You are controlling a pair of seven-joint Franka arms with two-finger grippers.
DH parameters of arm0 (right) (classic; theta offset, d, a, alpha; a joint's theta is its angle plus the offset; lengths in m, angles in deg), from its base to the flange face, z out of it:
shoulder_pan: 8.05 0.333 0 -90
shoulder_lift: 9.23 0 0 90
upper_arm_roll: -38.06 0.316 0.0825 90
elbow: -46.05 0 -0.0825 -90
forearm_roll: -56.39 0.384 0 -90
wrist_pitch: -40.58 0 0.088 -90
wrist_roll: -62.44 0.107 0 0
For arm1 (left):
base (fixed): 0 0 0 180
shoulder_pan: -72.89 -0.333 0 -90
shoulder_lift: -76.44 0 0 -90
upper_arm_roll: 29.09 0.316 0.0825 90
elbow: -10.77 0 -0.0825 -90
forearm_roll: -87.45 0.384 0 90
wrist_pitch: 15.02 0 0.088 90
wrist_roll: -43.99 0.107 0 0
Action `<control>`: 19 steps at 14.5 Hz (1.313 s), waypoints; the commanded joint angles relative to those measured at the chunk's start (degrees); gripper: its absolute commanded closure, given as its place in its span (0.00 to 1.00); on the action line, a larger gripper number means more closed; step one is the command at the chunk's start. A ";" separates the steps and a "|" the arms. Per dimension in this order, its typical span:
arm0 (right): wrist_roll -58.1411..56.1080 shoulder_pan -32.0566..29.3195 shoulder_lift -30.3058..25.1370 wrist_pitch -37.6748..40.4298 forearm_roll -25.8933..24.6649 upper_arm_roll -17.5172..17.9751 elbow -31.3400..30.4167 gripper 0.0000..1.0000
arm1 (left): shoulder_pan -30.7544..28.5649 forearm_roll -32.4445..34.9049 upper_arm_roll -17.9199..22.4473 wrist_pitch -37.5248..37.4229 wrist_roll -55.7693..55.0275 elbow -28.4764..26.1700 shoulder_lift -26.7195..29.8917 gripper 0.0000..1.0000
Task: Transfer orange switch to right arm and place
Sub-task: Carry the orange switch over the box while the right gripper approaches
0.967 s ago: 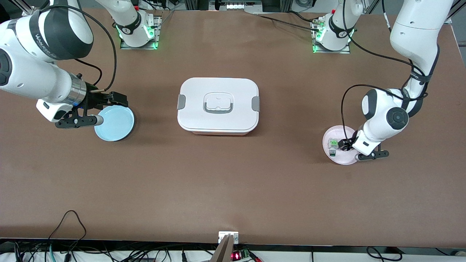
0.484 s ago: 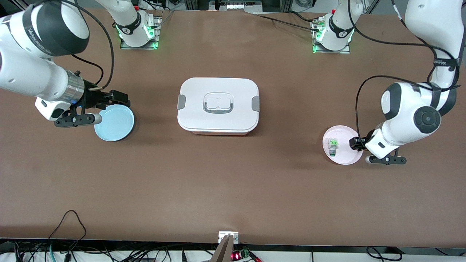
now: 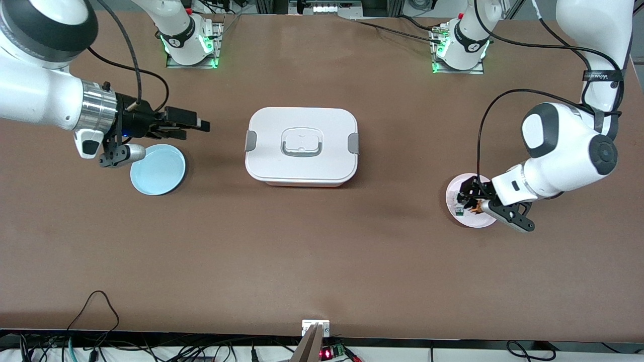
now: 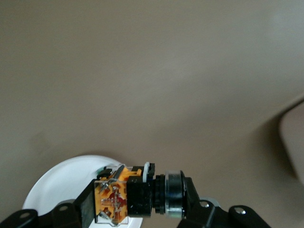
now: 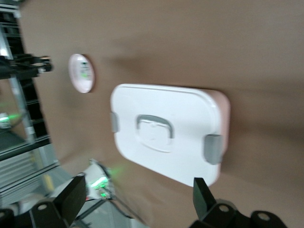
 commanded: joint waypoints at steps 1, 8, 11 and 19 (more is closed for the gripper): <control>-2.82 -0.28 0.68 -0.30 9.41 0.10 -0.13 0.00 | -0.65 -11.82 -2.63 -0.93 12.82 1.44 -0.19 0.50; -5.55 -0.02 2.35 -0.30 22.79 0.10 -0.75 0.00 | -1.18 -46.96 -10.46 -2.94 48.76 1.44 0.52 0.51; -4.94 0.94 2.97 -0.39 23.41 0.10 -0.75 0.00 | -1.01 -57.18 -12.48 -7.59 55.47 1.44 0.34 0.51; -5.11 5.16 7.97 -4.25 42.38 0.10 -2.76 0.00 | 0.57 -79.16 -24.70 -5.59 79.62 0.30 -1.50 0.58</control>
